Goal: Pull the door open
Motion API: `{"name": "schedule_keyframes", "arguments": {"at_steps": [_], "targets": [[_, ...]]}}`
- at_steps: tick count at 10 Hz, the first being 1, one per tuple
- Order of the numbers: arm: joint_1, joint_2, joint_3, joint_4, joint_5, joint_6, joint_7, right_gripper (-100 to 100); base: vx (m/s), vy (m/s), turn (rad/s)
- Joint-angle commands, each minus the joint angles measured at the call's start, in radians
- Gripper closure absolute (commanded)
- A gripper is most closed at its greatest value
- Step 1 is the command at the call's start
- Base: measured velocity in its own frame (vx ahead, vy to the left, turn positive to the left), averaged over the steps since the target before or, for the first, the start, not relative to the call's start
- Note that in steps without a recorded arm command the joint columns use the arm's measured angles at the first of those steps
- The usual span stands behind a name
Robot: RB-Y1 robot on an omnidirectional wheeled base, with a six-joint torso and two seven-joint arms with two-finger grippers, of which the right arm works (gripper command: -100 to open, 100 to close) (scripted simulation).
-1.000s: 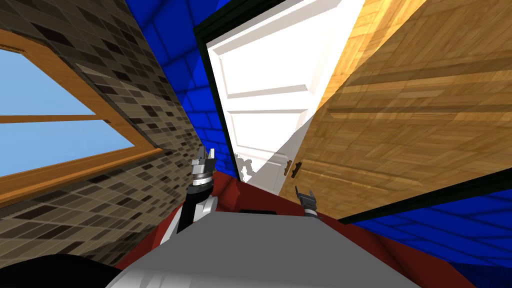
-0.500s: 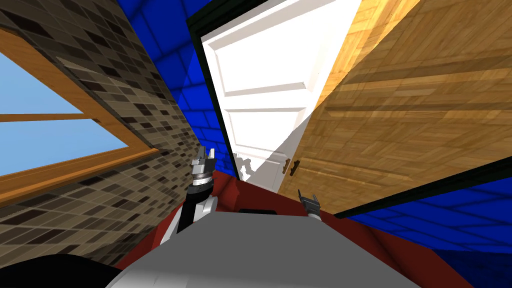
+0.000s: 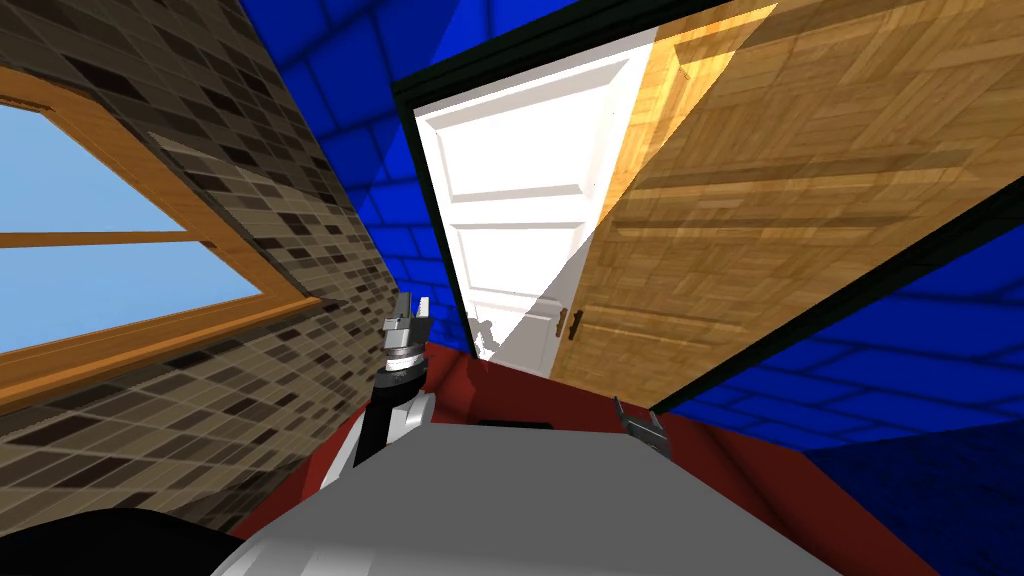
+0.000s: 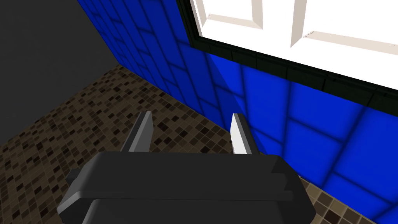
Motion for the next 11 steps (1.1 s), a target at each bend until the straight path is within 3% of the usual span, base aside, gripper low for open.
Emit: {"name": "schedule_keyframes", "arguments": {"at_steps": [1, 4, 7, 11], "targets": [[0.029, -0.010, -0.018, 0.018, -0.009, 0.000, 0.002, -100, -0.128, 0.002, -0.129], [0.075, -0.037, -0.060, 0.066, -0.031, 0.001, -0.003, -100, -0.104, -0.020, -0.106], [0.057, -0.039, -0.069, 0.075, -0.035, 0.004, -0.008, -100, 0.117, -0.044, 0.062], [0.008, -0.024, -0.053, 0.055, -0.025, 0.006, -0.010, -100, 0.187, -0.027, 0.090]]}}
